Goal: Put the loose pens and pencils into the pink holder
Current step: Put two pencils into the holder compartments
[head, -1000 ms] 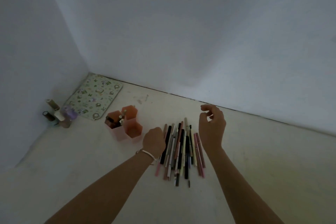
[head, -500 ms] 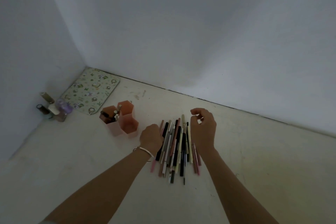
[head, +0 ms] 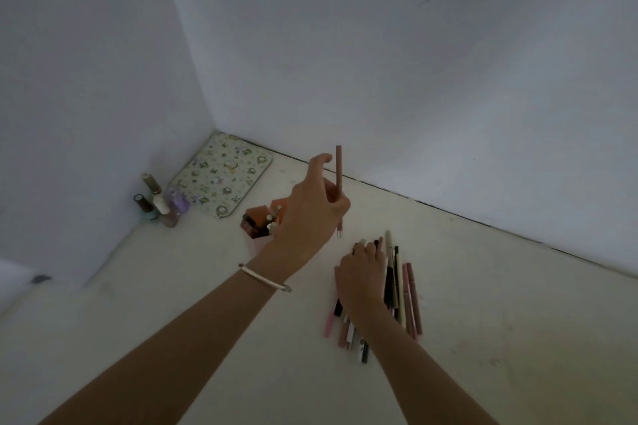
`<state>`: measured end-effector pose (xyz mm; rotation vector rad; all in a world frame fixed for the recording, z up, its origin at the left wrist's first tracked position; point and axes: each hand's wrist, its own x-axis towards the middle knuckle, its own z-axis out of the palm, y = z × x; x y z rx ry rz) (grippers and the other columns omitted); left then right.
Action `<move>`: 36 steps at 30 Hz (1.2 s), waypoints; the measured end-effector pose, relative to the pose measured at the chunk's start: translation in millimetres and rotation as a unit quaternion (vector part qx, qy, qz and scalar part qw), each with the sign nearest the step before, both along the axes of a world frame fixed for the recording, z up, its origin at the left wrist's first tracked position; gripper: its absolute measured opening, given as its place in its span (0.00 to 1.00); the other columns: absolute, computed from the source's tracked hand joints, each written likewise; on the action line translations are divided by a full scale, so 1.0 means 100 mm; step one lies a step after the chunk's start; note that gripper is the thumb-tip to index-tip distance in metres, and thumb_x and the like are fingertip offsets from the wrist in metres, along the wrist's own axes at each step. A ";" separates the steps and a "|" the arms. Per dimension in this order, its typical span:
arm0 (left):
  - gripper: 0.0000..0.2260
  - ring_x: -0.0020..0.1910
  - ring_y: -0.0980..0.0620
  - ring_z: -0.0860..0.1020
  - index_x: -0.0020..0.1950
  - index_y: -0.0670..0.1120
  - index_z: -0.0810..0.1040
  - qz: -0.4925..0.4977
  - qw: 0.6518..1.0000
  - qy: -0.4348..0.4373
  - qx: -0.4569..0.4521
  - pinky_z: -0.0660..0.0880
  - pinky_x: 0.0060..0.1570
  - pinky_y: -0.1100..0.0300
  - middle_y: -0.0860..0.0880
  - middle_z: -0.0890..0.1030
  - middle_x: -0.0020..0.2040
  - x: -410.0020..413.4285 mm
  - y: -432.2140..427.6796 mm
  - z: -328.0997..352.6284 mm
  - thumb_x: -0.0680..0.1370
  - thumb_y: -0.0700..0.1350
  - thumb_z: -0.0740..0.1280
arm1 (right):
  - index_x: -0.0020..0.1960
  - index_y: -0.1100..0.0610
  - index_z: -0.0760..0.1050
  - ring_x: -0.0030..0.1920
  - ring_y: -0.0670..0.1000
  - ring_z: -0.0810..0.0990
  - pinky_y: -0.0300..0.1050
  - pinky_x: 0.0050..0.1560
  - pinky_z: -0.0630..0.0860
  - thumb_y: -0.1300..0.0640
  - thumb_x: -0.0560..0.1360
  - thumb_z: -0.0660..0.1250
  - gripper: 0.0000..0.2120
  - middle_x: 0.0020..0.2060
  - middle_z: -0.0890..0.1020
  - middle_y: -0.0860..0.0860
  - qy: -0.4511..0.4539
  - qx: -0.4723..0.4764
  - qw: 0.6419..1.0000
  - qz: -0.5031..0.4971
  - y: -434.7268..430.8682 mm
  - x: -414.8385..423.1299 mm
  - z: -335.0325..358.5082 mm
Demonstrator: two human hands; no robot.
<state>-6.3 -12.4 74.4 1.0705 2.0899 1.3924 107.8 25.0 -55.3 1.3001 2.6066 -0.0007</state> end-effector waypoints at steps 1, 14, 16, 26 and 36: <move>0.25 0.35 0.60 0.79 0.70 0.49 0.66 0.004 1.000 -0.006 0.000 0.74 0.31 0.75 0.53 0.79 0.39 -0.02 -0.03 -0.02 0.75 0.39 0.69 | 0.58 0.58 0.79 0.69 0.61 0.65 0.55 0.69 0.60 0.55 0.79 0.60 0.13 0.64 0.74 0.58 -0.012 -0.007 1.000 0.000 -0.05 -0.02 -0.04; 0.38 0.34 0.58 0.82 0.77 0.60 0.55 0.040 0.997 -0.008 0.062 0.78 0.31 0.70 0.53 0.80 0.39 -0.38 -0.25 0.00 0.75 0.37 0.70 | 0.63 0.59 0.69 0.49 0.58 0.78 0.52 0.53 0.75 0.64 0.75 0.60 0.16 0.43 0.82 0.56 0.201 -0.085 0.974 -0.056 0.00 -0.30 0.18; 0.37 0.35 0.60 0.82 0.76 0.60 0.57 0.078 0.993 -0.028 0.081 0.77 0.30 0.70 0.53 0.80 0.39 -0.57 -0.29 0.04 0.74 0.37 0.70 | 0.61 0.59 0.70 0.45 0.56 0.78 0.50 0.49 0.75 0.64 0.75 0.61 0.15 0.41 0.82 0.56 0.209 -0.077 0.974 -0.046 0.09 -0.36 0.28; 0.35 0.35 0.57 0.82 0.75 0.58 0.59 0.139 0.983 -0.024 0.118 0.80 0.34 0.67 0.52 0.81 0.38 -0.88 -0.48 -0.01 0.75 0.37 0.69 | 0.74 0.57 0.57 0.55 0.59 0.79 0.51 0.54 0.74 0.59 0.81 0.55 0.22 0.57 0.77 0.58 0.144 -0.157 0.975 -0.059 -0.29 -0.64 0.00; 0.33 0.35 0.62 0.82 0.68 0.57 0.63 0.184 0.974 0.083 0.105 0.73 0.27 0.74 0.53 0.78 0.48 -1.01 -0.63 -0.04 0.71 0.33 0.72 | 0.77 0.42 0.45 0.31 0.45 0.73 0.32 0.26 0.72 0.65 0.75 0.62 0.40 0.43 0.75 0.52 0.540 -0.119 0.826 -0.110 0.32 -0.58 0.95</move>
